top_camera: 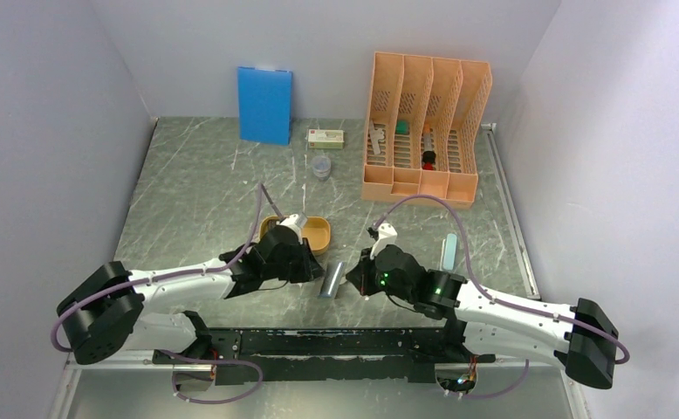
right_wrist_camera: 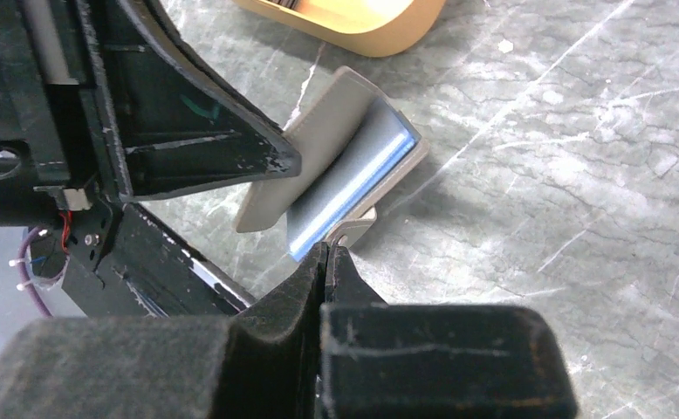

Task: Put the credit cards into the card holder
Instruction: Open the card holder at the center of the board.

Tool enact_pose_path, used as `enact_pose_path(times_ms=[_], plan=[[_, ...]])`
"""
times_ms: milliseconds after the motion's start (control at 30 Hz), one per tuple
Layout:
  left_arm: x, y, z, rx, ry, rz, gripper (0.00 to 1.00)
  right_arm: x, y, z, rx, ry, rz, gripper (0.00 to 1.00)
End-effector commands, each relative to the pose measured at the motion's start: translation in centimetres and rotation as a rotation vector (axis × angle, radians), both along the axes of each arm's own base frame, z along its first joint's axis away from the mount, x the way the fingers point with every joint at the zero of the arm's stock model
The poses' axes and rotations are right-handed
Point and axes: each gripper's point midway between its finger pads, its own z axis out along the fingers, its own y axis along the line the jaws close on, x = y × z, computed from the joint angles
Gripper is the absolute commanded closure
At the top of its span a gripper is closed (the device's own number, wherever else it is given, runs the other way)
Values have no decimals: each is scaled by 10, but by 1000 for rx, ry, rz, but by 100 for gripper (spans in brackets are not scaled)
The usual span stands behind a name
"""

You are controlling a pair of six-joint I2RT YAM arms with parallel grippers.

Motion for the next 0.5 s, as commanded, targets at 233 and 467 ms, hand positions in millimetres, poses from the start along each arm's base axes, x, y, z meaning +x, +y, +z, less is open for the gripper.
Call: enact_pose_path(times_ms=[233,467], plan=[[-14,53,-41,193,55,105,95,9,-26,-21,-62,60,-179,100],[-24,76,-52,224,83,157,95,3,-44,-49,-116,151,-280,100]])
